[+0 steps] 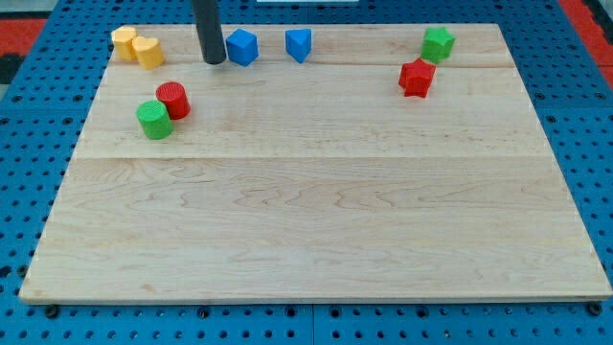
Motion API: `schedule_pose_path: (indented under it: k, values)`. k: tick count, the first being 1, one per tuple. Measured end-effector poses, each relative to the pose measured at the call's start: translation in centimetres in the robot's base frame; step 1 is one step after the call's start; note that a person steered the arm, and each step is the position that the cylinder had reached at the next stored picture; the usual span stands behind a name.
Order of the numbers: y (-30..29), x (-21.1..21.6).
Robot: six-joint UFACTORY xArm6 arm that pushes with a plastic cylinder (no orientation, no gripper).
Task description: Push the red star to the bottom center
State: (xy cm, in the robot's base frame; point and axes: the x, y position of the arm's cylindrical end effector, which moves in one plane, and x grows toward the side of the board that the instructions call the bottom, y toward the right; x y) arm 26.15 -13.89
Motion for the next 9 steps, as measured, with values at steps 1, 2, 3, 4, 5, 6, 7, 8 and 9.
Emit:
schedule_pose_path:
  k: [1, 2, 3, 4, 5, 6, 7, 8, 9]
  values:
    - [0.2, -1.6]
    - [5.0, -0.2]
    - [5.3, 5.7]
    - [6.3, 11.9]
    - [6.6, 13.7]
    - [14.3, 14.0]
    - [18.1, 14.0]
    - [21.0, 14.0]
    - [22.9, 14.0]
